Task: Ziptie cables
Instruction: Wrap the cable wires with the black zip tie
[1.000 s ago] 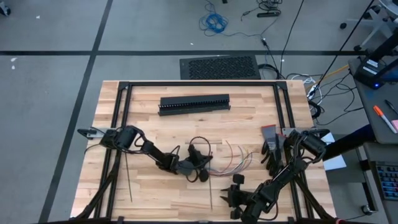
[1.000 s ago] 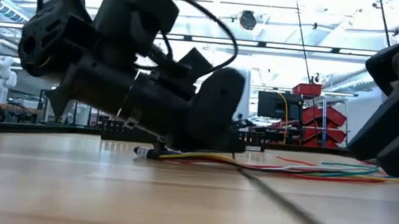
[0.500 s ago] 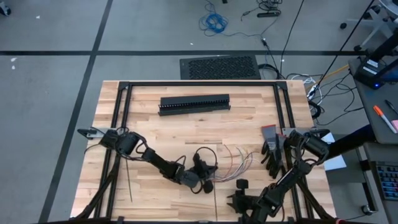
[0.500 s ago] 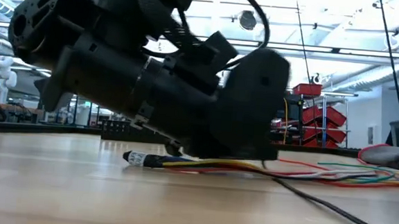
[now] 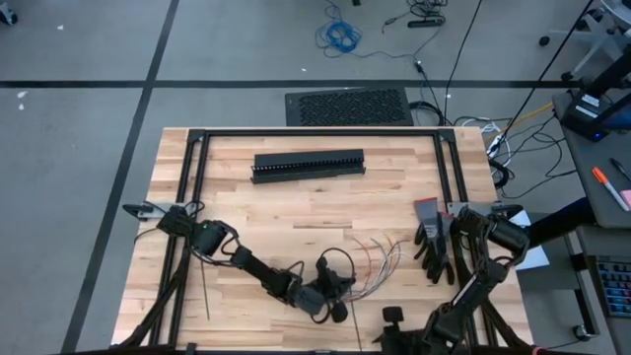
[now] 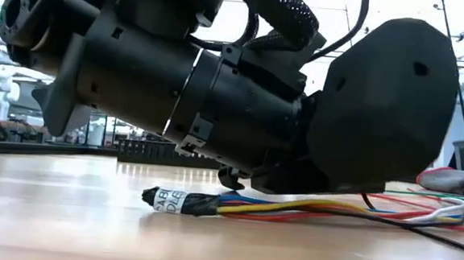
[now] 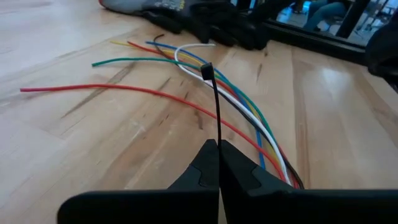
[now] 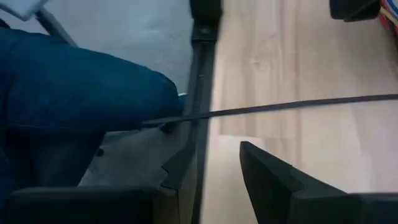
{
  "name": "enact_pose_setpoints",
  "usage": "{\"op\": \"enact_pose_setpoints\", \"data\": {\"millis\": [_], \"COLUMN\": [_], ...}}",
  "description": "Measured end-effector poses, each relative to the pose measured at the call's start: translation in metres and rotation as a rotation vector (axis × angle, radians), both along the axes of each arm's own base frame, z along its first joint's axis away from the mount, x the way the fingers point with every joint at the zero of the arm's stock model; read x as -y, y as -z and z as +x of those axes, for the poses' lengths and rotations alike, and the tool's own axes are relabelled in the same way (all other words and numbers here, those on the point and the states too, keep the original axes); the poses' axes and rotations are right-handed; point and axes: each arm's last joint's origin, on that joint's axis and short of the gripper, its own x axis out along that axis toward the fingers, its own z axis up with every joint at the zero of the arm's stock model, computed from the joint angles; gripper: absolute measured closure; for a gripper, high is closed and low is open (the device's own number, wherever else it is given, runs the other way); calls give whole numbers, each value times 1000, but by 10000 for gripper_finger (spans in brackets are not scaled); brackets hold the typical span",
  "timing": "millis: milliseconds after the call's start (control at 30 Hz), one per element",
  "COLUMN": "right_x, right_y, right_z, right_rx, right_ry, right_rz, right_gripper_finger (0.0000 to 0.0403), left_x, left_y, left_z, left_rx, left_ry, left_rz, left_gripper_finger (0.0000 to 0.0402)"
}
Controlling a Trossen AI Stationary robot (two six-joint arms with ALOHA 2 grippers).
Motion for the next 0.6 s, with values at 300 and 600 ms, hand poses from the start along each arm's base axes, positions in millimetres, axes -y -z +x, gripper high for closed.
{"op": "enact_pose_setpoints", "data": {"millis": [300,600], "right_x": [-27,-53], "right_y": [29,48], "right_z": [-13,1], "right_rx": [22,94], "right_ry": [26,2], "right_rz": [112,-219], "right_gripper_finger": [285,293], "left_x": [1,2], "left_y": [1,1], "left_z": [-1,-2], "left_rx": [-8,-14], "left_ry": [7,20], "left_rz": [8,36], "left_gripper_finger": [401,401]}}
